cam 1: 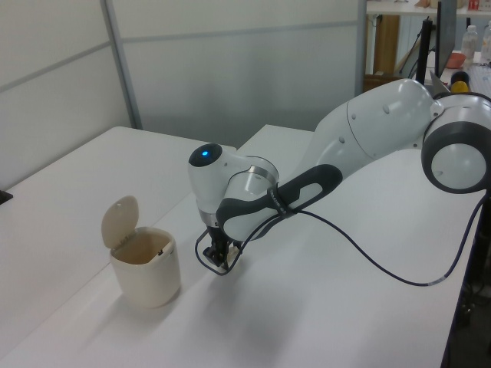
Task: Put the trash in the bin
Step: 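Close the gripper around the paper ball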
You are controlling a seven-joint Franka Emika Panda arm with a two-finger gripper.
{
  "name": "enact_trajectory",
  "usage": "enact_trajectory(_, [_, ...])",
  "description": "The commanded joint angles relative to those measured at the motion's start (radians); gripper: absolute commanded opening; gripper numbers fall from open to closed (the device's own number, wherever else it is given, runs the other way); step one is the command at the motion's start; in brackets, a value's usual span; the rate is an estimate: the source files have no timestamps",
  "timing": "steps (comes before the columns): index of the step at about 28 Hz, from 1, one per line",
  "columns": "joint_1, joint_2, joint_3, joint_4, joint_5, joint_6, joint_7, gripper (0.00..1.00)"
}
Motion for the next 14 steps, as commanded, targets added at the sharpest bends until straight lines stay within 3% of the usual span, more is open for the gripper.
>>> enact_trajectory(1, [0.007, -0.003, -0.009, -0.001, -0.02, 0.024, 0.026, 0.0])
enact_trajectory(8, [-0.005, -0.075, -0.009, 0.001, 0.003, 0.01, 0.026, 0.0])
enact_trajectory(14, [-0.005, -0.152, -0.009, 0.004, 0.087, 0.009, 0.02, 0.0])
